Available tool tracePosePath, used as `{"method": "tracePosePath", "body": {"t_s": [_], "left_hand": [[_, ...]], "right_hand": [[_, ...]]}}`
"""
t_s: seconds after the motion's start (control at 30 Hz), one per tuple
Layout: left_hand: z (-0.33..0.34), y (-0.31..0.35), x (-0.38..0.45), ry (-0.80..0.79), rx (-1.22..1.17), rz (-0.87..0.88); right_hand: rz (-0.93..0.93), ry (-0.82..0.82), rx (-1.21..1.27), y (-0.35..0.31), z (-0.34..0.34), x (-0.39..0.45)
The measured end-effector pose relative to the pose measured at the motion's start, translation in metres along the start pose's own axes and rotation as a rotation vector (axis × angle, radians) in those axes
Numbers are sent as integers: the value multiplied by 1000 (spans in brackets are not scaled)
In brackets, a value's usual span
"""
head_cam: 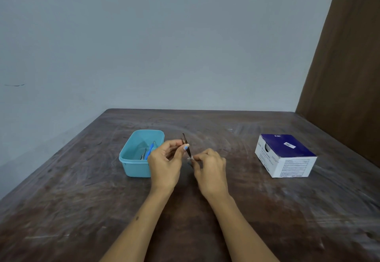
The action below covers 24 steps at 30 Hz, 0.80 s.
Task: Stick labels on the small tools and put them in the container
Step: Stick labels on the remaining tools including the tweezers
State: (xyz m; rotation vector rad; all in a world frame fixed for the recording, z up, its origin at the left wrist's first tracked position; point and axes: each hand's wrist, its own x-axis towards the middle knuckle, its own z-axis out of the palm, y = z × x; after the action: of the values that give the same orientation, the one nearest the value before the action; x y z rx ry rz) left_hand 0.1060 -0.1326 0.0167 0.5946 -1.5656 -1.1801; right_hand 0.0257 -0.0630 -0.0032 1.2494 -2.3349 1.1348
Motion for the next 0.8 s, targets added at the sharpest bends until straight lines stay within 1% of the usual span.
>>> {"method": "tracePosePath", "body": {"t_s": [0.07, 0.2, 0.37, 0.5, 0.53, 0.67, 0.73, 0.8], "left_hand": [[0, 0, 1, -3, 3, -6], [0, 0, -1, -29, -2, -17], [0, 1, 0, -8, -27, -30], [-1, 4, -2, -29, -50, -49], [-1, 3, -2, -28, -53, -53], [0, 3, -1, -15, -36, -61], [0, 4, -2, -17, -29, -61], [0, 5, -2, -19, -31, -57]], "right_hand": [[-4, -10, 14, 0, 0, 0], [-53, 63, 91, -5, -3, 0], [-3, -31, 22, -1, 0, 0], [-57, 70, 81, -4, -3, 0], [-52, 71, 79, -5, -3, 0], [3, -13, 13, -2, -2, -1], [-6, -4, 20, -3, -2, -1], [-41, 42, 46, -5, -2, -1]]}}
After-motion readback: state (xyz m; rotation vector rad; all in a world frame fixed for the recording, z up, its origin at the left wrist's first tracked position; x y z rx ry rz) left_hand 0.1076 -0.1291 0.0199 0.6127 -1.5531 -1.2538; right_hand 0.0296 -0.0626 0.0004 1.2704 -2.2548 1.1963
